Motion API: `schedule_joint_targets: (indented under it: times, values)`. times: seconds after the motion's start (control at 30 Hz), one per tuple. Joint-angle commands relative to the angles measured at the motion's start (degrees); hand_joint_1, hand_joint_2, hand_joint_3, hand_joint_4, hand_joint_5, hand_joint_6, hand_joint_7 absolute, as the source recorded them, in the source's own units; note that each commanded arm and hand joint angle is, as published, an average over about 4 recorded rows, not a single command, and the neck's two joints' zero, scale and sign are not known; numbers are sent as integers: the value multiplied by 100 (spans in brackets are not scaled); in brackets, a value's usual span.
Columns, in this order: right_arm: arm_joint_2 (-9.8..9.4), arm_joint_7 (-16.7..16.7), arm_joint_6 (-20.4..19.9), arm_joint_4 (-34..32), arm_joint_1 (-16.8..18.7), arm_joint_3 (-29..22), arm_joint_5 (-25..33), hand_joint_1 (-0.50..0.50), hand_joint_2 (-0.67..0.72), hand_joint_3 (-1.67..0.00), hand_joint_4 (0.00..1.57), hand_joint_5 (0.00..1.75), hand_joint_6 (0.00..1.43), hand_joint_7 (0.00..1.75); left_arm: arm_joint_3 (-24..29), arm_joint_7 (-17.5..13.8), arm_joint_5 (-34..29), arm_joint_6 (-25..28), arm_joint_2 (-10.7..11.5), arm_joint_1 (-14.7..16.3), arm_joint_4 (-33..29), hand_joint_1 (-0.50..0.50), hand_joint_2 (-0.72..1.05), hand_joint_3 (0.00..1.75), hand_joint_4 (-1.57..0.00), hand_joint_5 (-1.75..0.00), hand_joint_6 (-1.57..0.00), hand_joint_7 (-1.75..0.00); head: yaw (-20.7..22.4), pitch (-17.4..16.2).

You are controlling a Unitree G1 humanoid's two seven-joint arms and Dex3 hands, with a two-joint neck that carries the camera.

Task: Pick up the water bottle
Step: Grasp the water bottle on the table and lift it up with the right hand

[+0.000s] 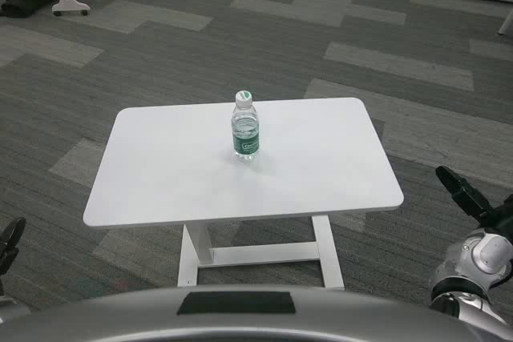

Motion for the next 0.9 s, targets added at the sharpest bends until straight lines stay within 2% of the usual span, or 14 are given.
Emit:
schedule_joint_targets:
  times: [0.03, 0.07, 0.1, 0.13, 0.2, 0.43, 0.5, 0.57, 0.63, 0.7, 0.8, 0.9]
  values:
    - [-269, 1465, 1600, -2044, -359, 5547, -232, 8, 47, -63, 23, 78, 0, 56, -5300, 523, -526, 1434, 143, -2113, -1588, 50, 16, 12, 0, 0, 0, 0, 269, 1293]
    - [-269, 1465, 1600, -2044, -359, 5547, -232, 8, 47, -63, 23, 78, 0, 56, -5304, 523, -545, 1436, 143, -2113, -1588, 50, 7, 11, 0, 0, 0, 0, 243, 1170]
    - [-269, 1465, 1600, -2044, -359, 5547, -232, 8, 47, -63, 23, 78, 0, 56, -5310, 523, -585, 1441, 146, -2113, -1588, 50, -19, 9, 0, 0, 0, 0, 165, 785]
    - [-269, 1465, 1602, -2044, -359, 5547, -232, 8, 47, -63, 23, 78, 0, 56, -5315, 523, -602, 1441, 146, -2113, -1588, 50, -41, 9, 0, 0, 0, 0, 166, 787]
    - [-269, 1465, 1602, -2044, -359, 5547, -232, 8, 47, -63, 23, 78, 0, 56, -5315, 523, -602, 1436, 143, -2113, -1588, 50, -64, 9, 0, 0, 0, 0, 168, 787]
    - [-260, 1465, 1602, -2044, -359, 5547, -232, 8, 47, -63, 22, 78, 0, 56, -5319, 523, -563, 1425, 137, -2104, -1588, 50, -61, 13, 0, 0, 0, 0, 167, 763]
    - [-260, 1465, 1598, -2044, -359, 5538, -232, 8, 47, -63, 22, 78, 0, 56, -5297, 523, -554, 1417, 132, -2095, -1584, 50, -53, 17, 0, 0, 0, 0, 176, 710]
    - [-260, 1465, 1598, -2044, -359, 5512, -232, 8, 47, -63, 21, 78, 0, 56, -5236, 527, -541, 1355, 128, -2073, -1579, 50, -28, 13, 0, 0, 0, 0, 195, 645]
    - [-269, 1465, 1598, -2044, -359, 5464, -232, 6, 47, -63, 19, 78, 0, 52, -5100, 549, -360, 1201, 115, -2055, -1557, 50, 36, 9, 0, 0, 0, 0, 207, 542]
    - [-282, 1465, 1594, -2044, -359, 5415, -232, 3, 47, -63, 17, 78, 0, 42, -4884, 611, 79, 973, 89, -2038, -1474, 50, 87, 9, 0, 0, 0, 0, 208, 411]
    - [-291, 1465, 1594, -2044, -357, 5384, -232, 0, 47, -63, 10, 75, 0, 23, -4631, 683, 567, 797, 64, -2016, -1381, 50, 103, 9, 0, 0, 0, 0, 204, 104]
    - [-313, 1465, 1589, -2044, -350, 5336, -232, -2, 47, -59, 9, 68, 0, 21, -4098, 769, 1424, 647, 31, -1972, -1285, 50, 105, 9, 0, 0, 0, 0, 223, -350]
